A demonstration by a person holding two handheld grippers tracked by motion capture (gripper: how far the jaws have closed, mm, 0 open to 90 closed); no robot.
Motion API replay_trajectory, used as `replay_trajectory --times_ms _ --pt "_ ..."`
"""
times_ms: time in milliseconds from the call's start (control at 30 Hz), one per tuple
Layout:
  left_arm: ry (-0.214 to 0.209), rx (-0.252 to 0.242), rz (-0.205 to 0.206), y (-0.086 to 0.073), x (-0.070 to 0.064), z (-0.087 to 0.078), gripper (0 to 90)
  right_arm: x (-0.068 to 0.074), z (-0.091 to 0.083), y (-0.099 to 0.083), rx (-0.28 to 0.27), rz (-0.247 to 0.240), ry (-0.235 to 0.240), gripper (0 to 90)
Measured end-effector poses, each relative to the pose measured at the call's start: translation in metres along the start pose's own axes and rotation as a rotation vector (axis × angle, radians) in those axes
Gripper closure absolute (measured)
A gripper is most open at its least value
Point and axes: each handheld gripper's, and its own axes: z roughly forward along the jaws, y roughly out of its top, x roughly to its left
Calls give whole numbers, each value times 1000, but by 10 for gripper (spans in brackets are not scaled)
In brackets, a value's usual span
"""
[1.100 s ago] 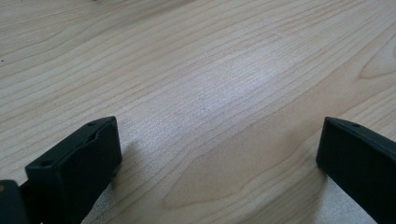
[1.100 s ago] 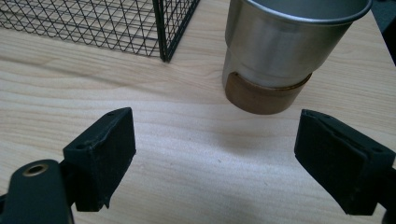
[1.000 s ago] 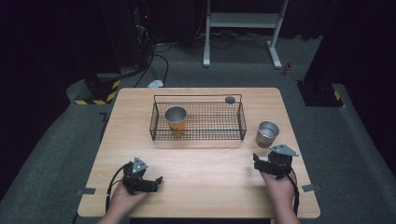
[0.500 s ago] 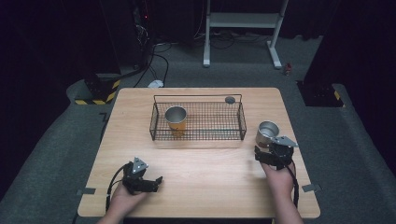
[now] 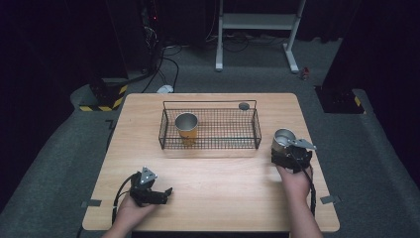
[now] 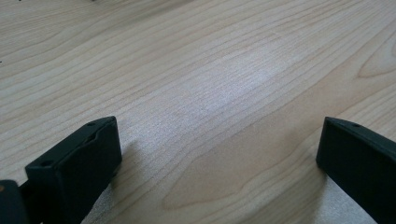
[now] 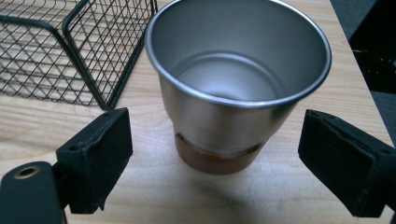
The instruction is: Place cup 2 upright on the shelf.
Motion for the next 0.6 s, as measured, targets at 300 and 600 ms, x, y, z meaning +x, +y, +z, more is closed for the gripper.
replay_trajectory --times_ms 300,600 --pt "0 0 5 0 0 0 3 -3 13 7 -13 40 7 102" --pt "-1 0 2 0 0 0 3 -9 20 9 -56 67 24 109"
